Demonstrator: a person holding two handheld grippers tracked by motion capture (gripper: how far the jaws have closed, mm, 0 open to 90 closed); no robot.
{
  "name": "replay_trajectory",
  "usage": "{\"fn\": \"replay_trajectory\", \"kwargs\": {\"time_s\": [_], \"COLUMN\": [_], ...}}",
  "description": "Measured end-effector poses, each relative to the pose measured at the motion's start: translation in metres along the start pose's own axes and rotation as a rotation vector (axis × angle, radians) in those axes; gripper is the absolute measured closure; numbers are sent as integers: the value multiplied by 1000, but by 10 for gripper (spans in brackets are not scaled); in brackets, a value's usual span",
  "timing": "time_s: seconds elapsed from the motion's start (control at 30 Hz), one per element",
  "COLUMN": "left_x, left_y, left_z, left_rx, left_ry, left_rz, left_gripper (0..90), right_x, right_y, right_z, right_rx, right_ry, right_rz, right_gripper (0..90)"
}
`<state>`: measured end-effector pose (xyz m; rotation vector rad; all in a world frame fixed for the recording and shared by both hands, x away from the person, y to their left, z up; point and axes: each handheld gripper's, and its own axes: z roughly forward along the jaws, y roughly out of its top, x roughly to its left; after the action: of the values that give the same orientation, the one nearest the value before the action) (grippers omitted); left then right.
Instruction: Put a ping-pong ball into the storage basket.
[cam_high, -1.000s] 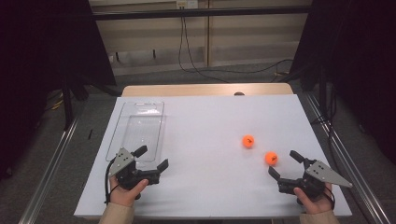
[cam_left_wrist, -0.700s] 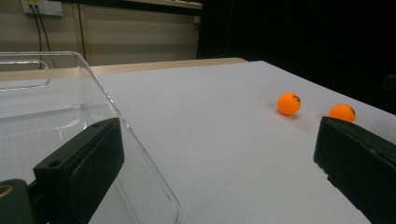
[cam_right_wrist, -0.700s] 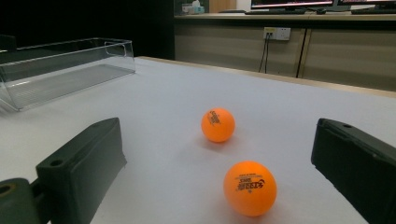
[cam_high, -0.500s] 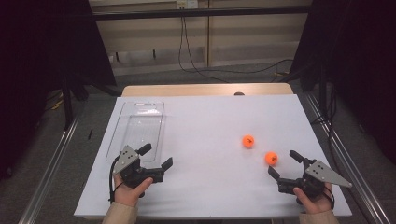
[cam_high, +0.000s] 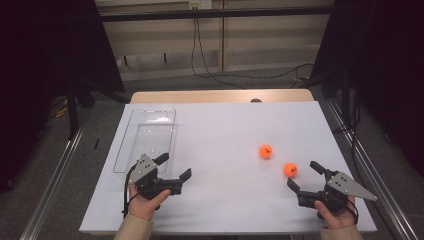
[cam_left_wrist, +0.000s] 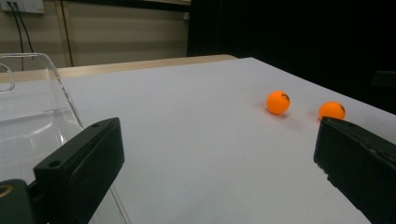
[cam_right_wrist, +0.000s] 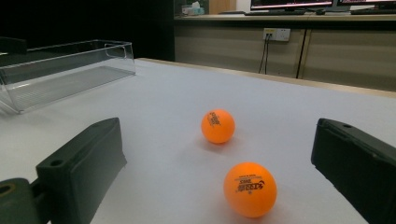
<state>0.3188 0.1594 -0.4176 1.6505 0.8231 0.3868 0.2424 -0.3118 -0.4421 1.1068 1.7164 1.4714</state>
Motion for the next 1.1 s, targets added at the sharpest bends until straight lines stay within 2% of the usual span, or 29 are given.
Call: {"fn": "replay_trajectory", "kwargs": {"time_s": [1.1], "left_x": [-14], "left_y": [2], "left_z": [28], "left_rx": [21], "left_ry": [-39], "left_rz": [37], "left_gripper": [18], "right_x": [0], "right_y": [1], "right_z": [0], "right_rx": [-3], "right_ry": [3], "right_rz": [2], "right_gripper": [23]}}
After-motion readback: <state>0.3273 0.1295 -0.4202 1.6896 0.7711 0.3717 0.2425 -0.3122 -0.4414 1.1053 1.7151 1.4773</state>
